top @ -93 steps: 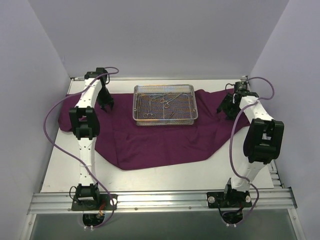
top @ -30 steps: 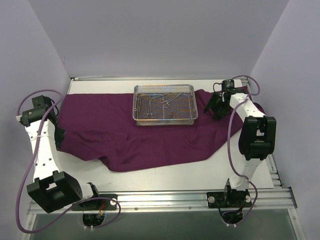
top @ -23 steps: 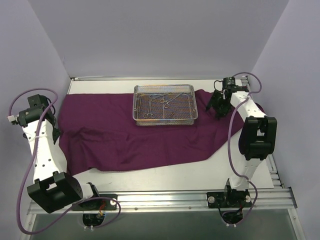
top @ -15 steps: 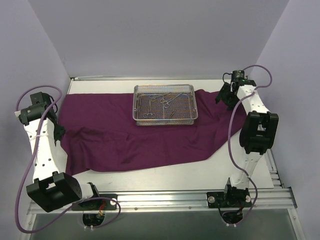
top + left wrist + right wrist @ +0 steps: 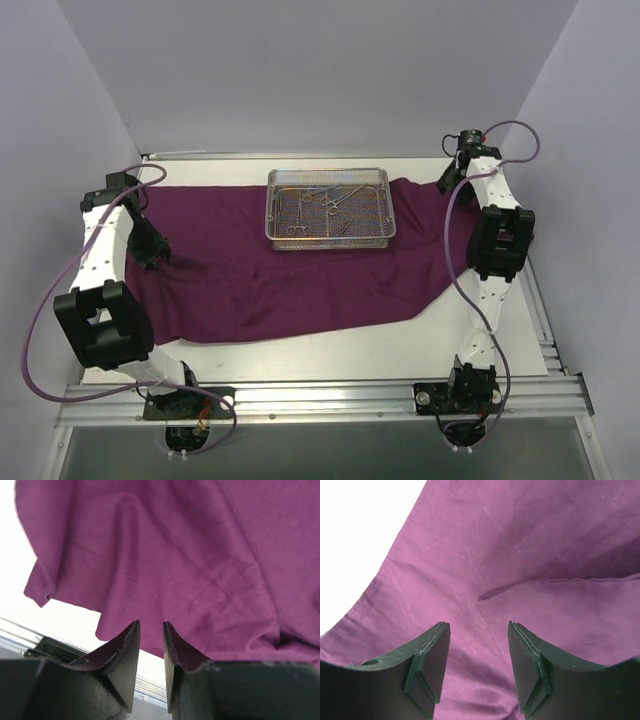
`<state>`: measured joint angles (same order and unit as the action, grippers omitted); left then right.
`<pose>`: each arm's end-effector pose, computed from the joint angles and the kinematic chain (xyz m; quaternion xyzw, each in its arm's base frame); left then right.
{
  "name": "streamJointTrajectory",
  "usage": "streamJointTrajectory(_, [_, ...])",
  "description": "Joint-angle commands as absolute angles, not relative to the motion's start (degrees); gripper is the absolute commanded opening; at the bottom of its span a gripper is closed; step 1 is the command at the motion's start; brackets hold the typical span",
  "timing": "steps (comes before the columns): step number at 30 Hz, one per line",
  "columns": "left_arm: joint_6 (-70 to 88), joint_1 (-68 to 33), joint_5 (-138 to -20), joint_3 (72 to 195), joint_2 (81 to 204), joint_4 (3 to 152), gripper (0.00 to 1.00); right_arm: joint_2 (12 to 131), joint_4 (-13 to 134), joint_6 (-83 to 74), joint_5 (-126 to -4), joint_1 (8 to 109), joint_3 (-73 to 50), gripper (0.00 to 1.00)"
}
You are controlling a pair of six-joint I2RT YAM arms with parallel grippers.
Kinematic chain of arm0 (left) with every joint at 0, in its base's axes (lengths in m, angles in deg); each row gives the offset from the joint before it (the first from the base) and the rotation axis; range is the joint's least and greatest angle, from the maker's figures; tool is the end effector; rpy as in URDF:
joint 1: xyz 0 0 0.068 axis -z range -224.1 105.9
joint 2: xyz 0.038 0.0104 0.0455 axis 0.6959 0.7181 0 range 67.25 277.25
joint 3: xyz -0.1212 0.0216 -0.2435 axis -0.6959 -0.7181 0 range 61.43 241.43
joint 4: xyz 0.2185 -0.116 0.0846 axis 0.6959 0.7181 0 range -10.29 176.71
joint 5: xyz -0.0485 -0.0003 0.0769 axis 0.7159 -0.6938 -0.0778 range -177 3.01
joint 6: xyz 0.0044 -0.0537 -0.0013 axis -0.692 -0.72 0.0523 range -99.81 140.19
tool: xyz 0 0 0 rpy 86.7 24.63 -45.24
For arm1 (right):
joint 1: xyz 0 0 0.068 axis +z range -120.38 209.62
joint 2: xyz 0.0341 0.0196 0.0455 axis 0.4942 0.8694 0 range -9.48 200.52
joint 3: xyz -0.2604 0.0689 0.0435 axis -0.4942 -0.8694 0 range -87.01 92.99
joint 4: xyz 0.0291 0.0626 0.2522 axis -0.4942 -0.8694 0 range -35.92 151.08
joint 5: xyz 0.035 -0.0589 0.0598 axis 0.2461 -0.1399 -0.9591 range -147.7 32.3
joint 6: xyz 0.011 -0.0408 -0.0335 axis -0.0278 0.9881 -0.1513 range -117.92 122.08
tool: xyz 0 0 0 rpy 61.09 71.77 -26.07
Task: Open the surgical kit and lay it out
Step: Smooth out the surgical kit at the center of the board.
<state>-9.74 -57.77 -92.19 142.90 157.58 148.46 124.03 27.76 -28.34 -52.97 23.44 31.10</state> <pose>0.2872 0.0730 0.2923 -0.3734 0.9203 0.0294 0.1131 0.5227 -0.0595 0.2154 0.3073 0.8832 0.0361 0.3524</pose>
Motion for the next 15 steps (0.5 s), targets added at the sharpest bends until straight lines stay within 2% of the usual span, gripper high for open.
streamJointTrajectory(1, [-6.8, -57.6, -89.5, 147.5, 158.2, 146.3, 0.34, 126.3, 23.5, -30.6, -48.0, 24.9, 35.4, 0.49])
streamJointTrajectory(15, [-6.0, -57.7, -88.8, 150.4, 162.7, 146.9, 0.33, 131.0, 20.0, -31.9, -41.9, 26.3, 36.7, 0.48])
